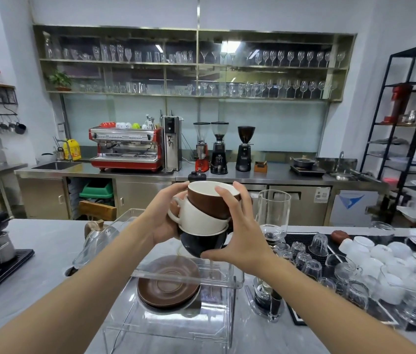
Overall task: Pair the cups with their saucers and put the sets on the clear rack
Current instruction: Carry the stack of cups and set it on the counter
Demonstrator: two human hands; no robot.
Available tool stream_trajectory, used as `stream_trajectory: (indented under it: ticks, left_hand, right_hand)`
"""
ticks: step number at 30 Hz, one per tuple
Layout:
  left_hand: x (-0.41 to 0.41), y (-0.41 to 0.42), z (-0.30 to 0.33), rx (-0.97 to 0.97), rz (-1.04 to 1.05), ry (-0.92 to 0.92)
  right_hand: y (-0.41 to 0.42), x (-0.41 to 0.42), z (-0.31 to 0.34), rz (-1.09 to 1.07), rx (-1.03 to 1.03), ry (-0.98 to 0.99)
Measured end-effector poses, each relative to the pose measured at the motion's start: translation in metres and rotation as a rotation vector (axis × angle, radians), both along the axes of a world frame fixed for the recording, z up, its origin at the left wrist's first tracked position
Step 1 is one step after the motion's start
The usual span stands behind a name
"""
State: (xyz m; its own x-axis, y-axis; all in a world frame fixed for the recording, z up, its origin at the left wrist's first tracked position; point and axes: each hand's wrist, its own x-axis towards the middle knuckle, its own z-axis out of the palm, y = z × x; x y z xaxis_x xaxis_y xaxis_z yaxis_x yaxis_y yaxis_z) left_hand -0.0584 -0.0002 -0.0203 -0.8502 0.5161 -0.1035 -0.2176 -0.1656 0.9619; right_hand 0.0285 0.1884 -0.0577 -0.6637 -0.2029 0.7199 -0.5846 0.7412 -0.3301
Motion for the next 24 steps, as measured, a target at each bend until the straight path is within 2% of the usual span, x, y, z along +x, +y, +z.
stream_trajectory:
  ticks: [10, 15, 24]
  left_hand:
    - [0.009, 0.010, 0.033, 0.084, -0.052, 0.127]
    - [0.027, 0.049, 0.054, 0.190, -0.130, 0.138]
    - [0.060, 0.140, 0.064, 0.242, -0.165, 0.125]
  right_hand:
    - [0.015, 0.012, 0.038, -0.014, 0.015, 0.089]
    - [0.050, 0.035, 0.060, -0.063, 0.046, 0.140]
    - [0.133, 0.078, 0.074, -0.110, 0.063, 0.131]
